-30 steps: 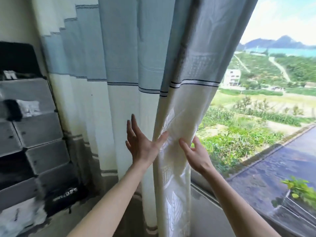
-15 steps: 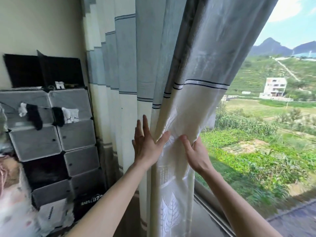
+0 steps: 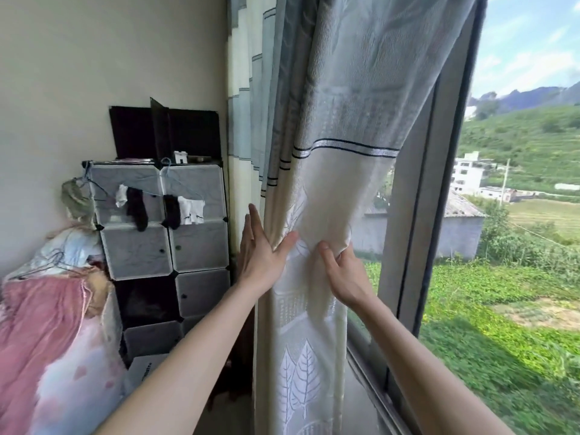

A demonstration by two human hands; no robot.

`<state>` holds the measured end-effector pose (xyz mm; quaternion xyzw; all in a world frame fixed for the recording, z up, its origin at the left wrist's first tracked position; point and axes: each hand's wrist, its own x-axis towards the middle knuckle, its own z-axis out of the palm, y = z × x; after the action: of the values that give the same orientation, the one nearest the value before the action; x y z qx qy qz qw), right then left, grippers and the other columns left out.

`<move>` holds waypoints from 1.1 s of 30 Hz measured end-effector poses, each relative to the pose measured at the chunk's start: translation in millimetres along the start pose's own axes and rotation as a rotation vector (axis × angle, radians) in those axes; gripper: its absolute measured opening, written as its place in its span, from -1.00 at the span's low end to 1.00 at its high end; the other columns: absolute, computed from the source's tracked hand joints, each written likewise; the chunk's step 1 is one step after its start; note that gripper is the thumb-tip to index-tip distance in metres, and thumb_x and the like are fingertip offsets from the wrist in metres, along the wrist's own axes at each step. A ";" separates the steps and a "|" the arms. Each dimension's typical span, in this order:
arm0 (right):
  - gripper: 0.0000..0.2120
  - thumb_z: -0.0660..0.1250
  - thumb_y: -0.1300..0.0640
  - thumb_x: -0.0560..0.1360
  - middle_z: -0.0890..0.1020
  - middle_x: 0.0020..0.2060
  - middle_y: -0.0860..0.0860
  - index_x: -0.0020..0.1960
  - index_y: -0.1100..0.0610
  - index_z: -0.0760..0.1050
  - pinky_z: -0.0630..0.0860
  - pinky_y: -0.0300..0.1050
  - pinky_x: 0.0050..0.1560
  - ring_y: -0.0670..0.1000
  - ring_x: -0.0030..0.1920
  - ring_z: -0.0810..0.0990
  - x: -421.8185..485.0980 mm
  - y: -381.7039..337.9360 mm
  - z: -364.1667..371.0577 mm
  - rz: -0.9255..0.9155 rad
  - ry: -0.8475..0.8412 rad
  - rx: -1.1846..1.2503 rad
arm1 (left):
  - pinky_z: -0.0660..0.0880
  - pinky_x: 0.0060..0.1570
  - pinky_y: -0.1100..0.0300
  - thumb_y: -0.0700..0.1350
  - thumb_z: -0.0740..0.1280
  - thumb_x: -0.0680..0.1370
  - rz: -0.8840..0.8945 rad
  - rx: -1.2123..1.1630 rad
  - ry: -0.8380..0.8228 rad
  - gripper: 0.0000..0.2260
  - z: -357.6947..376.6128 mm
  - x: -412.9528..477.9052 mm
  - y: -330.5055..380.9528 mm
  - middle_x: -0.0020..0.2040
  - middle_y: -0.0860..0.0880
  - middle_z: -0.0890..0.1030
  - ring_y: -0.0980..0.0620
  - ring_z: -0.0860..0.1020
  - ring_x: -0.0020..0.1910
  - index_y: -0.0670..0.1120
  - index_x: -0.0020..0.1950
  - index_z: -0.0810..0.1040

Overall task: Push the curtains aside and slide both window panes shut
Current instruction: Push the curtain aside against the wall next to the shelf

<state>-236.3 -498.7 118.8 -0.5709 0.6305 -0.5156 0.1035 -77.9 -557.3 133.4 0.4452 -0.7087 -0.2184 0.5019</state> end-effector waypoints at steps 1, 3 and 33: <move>-0.54 0.10 -0.15 0.63 0.58 0.21 0.11 0.40 0.10 0.32 0.32 -0.15 -0.06 0.18 0.18 0.56 15.0 4.4 10.9 -0.004 0.001 0.002 | -0.11 0.53 -0.13 0.36 0.20 0.50 0.001 0.020 0.005 -0.10 1.5 13.6 -10.4 0.62 0.00 -0.22 -0.01 -0.17 0.58 0.10 0.57 -0.34; -0.53 0.10 -0.18 0.62 0.59 0.17 0.15 0.34 0.14 0.37 0.34 -0.11 -0.06 0.22 0.17 0.57 36.7 10.7 26.4 0.004 -0.003 -0.017 | -0.19 0.52 -0.13 0.35 0.17 0.53 0.003 0.027 -0.027 -0.13 2.8 33.9 -24.0 0.60 0.03 -0.30 0.04 -0.27 0.56 0.11 0.56 -0.37; -0.64 0.11 -0.18 0.61 0.54 -0.23 0.07 0.00 0.14 0.36 0.30 -0.10 -0.15 0.25 0.00 0.60 469.6 79.9 310.8 0.023 -0.041 -0.026 | -0.05 0.35 0.27 0.26 0.13 0.59 0.066 0.040 -0.112 -0.26 46.5 490.0 -296.6 0.62 0.01 0.00 0.04 0.06 0.56 0.07 0.61 -0.21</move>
<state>-215.3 -1066.9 133.7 -0.5754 0.6416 -0.4941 0.1149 -46.8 -1131.0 143.6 0.4186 -0.7543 -0.2119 0.4592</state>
